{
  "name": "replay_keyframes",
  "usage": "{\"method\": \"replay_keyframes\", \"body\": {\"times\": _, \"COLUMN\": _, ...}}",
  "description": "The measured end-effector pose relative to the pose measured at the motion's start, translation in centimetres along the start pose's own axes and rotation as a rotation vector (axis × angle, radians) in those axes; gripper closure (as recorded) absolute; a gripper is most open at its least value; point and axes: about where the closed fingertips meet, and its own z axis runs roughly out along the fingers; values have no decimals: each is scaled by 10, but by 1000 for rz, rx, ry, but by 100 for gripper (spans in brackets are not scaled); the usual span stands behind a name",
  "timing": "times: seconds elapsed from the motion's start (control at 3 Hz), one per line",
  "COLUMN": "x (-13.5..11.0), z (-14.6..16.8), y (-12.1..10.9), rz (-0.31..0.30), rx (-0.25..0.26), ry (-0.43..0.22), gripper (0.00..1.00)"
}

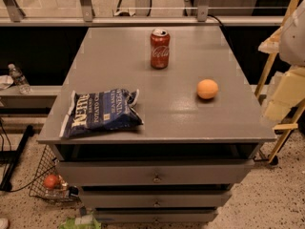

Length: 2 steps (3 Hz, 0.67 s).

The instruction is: Pick blue chip bag

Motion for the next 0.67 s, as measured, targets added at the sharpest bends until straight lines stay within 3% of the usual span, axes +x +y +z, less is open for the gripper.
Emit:
{"method": "replay_keyframes", "body": {"times": 0.33, "x": 0, "z": 0, "y": 0, "rz": 0, "rx": 0, "ry": 0, "gripper": 0}}
{"method": "replay_keyframes", "body": {"times": 0.67, "x": -47, "z": 20, "y": -22, "rz": -116, "rx": -49, "ry": -6, "gripper": 0}}
